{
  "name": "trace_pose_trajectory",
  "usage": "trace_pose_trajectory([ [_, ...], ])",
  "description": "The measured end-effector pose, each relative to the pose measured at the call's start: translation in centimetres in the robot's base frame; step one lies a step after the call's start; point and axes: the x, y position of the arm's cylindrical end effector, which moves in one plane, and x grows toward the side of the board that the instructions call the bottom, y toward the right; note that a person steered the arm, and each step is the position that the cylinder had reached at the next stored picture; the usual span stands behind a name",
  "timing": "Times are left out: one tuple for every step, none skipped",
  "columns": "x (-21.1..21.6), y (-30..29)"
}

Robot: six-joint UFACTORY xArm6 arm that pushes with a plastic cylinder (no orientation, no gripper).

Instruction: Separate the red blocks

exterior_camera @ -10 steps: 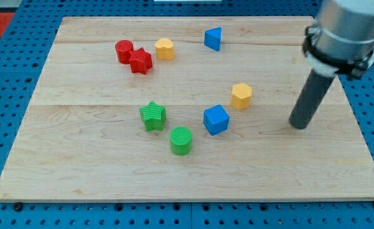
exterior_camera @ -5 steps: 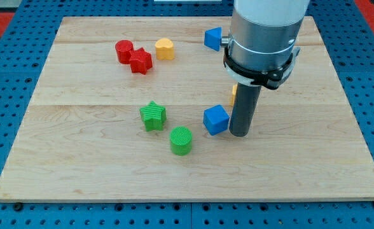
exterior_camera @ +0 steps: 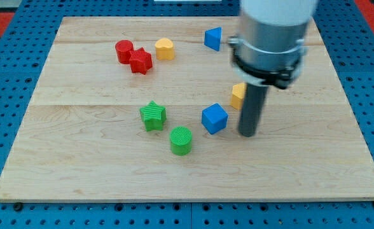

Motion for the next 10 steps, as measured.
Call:
trace_pose_trajectory([
  [-1.4, 7.7],
  [-7.6, 11.2],
  [-15.1, 8.3],
  [-16.5, 7.2],
  [-16.9, 4.3],
  [-17.9, -1.0],
  [-17.7, -3.8],
  [-17.3, -10.6],
  [-18.6, -17.7],
  [-21.3, -20.5],
])
